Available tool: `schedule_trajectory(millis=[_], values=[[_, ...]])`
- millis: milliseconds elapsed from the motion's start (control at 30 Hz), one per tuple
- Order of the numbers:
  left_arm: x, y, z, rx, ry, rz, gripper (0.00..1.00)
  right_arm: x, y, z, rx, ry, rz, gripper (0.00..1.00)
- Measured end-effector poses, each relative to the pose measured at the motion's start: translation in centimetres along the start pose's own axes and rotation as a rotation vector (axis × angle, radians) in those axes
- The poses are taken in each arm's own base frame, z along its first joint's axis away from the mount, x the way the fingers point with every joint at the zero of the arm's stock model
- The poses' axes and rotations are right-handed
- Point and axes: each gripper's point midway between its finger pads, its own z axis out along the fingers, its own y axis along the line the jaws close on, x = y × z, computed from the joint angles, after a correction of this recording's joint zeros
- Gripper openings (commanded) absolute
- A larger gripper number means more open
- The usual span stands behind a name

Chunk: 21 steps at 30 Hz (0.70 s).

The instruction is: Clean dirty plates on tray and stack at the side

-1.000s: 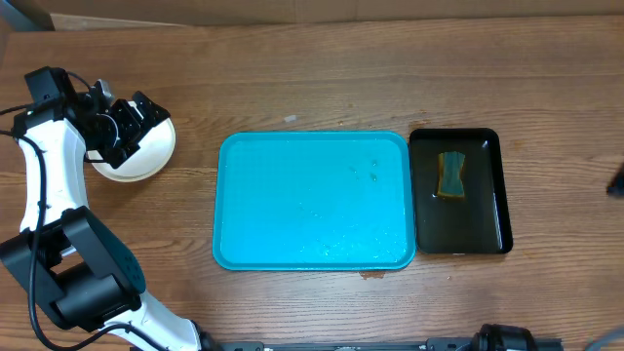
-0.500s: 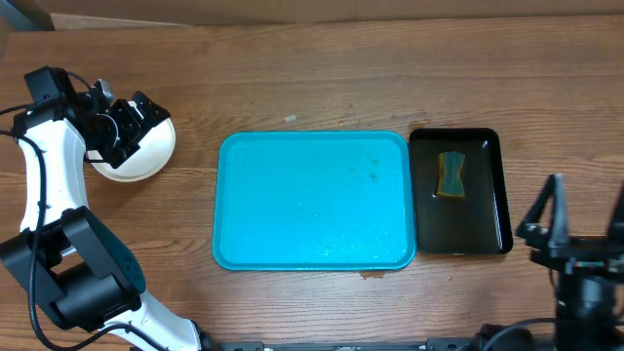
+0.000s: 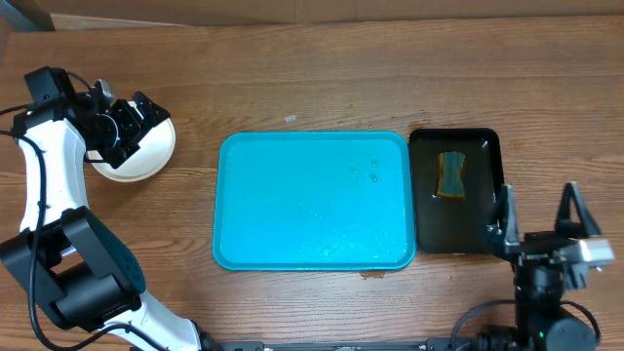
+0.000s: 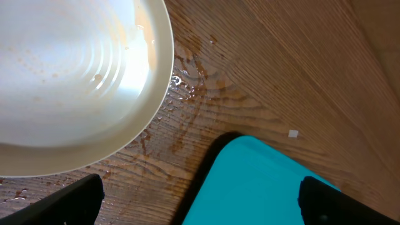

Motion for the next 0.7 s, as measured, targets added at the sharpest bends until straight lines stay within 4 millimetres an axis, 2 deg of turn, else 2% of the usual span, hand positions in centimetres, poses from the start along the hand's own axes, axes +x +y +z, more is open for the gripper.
schedule_trajectory(millis=[200, 367, 567, 700], values=[[0.0, 0.0, 0.0, 0.000, 0.000, 0.000, 1.00, 5.5, -0.8, -0.5, 0.014, 0.132, 0.029, 1.00], [0.0, 0.0, 0.0, 0.000, 0.000, 0.000, 1.00, 7.2, -0.2, -0.7, -0.010, 0.202, 0.048, 1.00], [0.0, 0.0, 0.0, 0.000, 0.000, 0.000, 1.00, 12.5, -0.7, -2.4, 0.023, 0.425, 0.068, 1.00], [0.0, 0.0, 0.0, 0.000, 0.000, 0.000, 1.00, 12.6, -0.7, -2.5, 0.010, 0.431, 0.015, 1.00]])
